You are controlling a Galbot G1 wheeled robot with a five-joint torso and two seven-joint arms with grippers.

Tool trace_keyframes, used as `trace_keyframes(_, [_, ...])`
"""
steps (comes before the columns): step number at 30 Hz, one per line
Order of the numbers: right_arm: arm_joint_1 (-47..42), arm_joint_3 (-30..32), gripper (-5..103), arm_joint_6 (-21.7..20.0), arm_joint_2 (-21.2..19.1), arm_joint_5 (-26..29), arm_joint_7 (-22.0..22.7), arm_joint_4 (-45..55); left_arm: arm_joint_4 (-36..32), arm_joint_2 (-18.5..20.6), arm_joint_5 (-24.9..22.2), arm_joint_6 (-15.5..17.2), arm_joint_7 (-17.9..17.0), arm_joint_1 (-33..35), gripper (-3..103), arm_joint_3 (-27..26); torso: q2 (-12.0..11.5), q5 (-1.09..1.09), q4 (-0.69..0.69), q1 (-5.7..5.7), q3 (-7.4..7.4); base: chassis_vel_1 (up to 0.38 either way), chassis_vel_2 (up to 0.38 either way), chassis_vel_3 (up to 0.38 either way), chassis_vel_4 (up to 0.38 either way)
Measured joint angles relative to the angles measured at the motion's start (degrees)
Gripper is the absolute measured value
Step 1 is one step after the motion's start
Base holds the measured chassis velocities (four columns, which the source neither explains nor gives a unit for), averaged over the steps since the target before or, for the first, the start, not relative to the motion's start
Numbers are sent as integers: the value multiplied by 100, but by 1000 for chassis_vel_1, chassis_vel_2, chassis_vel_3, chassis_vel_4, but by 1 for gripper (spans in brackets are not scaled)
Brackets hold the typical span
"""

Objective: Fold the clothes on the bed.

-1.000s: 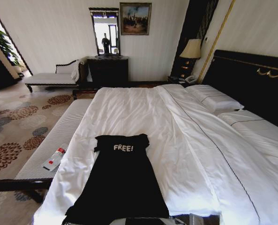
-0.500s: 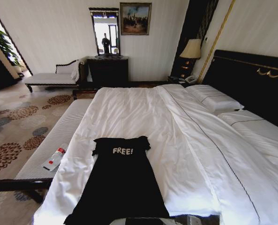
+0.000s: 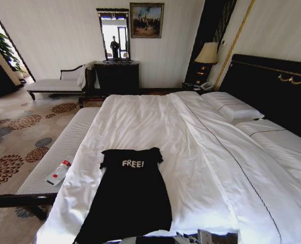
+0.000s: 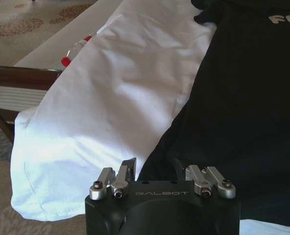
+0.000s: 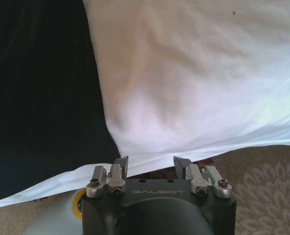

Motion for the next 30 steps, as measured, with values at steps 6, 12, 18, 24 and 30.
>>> trace_keyframes(6, [22, 269, 74, 485, -151, -459, -30, 278, -156, 37, 219, -453, 107, 143, 71, -159, 0, -1, -1, 0, 0, 0, 0, 0, 0])
trace_keyframes(12, [831, 634, 91, 1606, -897, -620, -615, 142, -284, 10, 86, -617, 93, 7, 93, -412, 0, 1, -2, 0, 0, 0, 0, 0, 0])
trace_keyframes(18, [2960, -214, 100, 2737, -2365, -422, -1655, -827, -388, 194, 234, -493, 191, -205, 100, -467, -1, 2, 2, 0, 1, 0, 0, 0, 0])
trace_keyframes(24, [4274, -1174, 100, 3174, -2703, -391, -2238, -1824, -478, 469, 264, -364, 224, -458, 100, -376, -1, -1, -4, 0, 1, 0, 0, 0, 0])
trace_keyframes(30, [5936, -2697, 100, 3549, -2521, -336, -2572, -3011, -526, 652, 462, -244, 444, -763, 100, -124, -1, -1, 4, 0, 1, 0, 0, 0, 0])
